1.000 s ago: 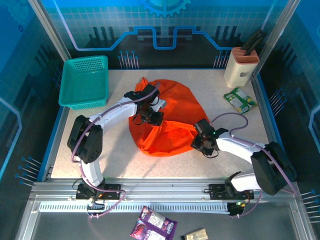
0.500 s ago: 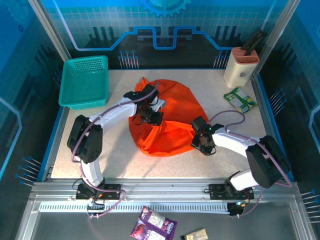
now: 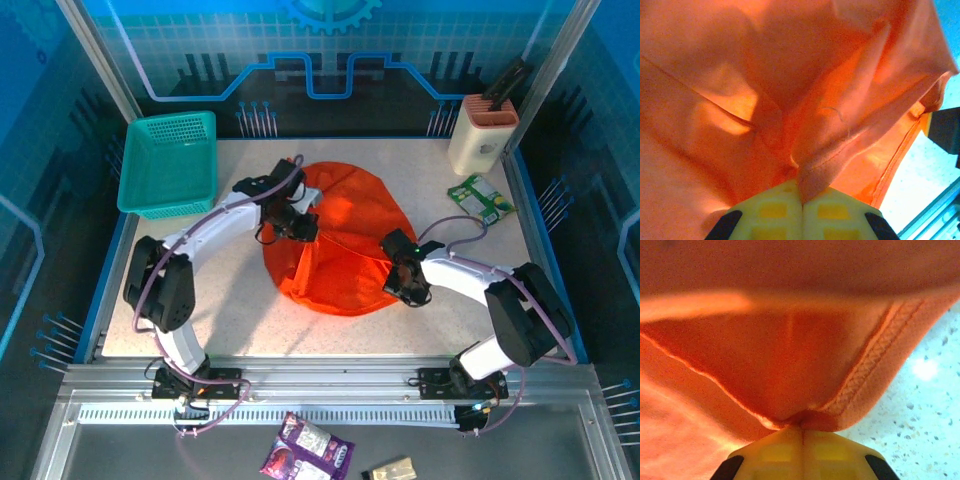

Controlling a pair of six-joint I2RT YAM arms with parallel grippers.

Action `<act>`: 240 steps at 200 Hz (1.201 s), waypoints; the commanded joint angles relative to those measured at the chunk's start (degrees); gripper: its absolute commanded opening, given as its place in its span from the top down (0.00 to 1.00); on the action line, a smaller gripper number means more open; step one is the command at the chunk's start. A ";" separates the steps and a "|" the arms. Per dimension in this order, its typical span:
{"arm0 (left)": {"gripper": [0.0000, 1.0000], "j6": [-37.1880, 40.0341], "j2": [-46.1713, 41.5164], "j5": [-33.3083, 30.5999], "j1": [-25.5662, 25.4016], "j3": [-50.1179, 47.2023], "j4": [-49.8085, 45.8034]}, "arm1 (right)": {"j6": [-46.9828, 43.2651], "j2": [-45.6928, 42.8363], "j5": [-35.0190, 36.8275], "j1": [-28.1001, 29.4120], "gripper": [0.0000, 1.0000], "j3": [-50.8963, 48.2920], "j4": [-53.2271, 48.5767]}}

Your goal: Fold the inside-out t-shirt

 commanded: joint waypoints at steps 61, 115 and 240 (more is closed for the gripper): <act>1.00 -6.94 -17.03 -1.94 14.69 4.69 4.18 | -25.37 -11.06 6.81 -19.92 1.00 17.92 -2.27; 1.00 -8.53 -22.24 -6.02 18.09 9.12 7.88 | -38.41 -12.00 14.93 -27.40 1.00 50.70 -9.85; 1.00 -9.74 -25.63 -7.99 22.22 28.10 9.11 | -34.72 -15.51 5.80 -30.77 1.00 59.22 -1.43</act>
